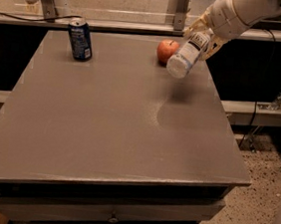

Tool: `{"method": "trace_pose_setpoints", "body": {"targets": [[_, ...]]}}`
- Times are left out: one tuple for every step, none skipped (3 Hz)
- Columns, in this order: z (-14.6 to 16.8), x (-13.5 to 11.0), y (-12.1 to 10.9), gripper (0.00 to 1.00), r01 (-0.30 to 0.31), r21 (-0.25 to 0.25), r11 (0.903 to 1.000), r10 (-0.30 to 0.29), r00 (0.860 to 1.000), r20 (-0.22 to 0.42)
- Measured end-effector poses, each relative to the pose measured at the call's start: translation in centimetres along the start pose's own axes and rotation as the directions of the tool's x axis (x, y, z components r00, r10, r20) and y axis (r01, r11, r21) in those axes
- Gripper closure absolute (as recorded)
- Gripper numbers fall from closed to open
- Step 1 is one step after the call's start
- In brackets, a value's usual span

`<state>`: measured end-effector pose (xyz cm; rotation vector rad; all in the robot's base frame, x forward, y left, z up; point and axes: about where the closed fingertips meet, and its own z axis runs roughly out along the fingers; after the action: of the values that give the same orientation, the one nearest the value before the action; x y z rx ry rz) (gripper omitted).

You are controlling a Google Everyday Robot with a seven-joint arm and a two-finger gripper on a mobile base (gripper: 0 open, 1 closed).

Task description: Move blue plastic bottle near apple

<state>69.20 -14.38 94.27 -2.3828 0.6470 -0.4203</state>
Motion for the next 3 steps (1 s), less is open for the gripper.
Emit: {"method": "trace_pose_setpoints", "body": {"targets": [[1.0,2.0,1.6,1.00,0.001,-0.038,0.9993,0.000,1.000,0.017],[2.2,3.2,2.9,1.00,-0.010,-0.059,0.9982,0.011,0.999,0.031],[3.6,4.0,3.4,1.00,-0.015,-0.068,0.9976,0.018,0.999,0.045]]}}
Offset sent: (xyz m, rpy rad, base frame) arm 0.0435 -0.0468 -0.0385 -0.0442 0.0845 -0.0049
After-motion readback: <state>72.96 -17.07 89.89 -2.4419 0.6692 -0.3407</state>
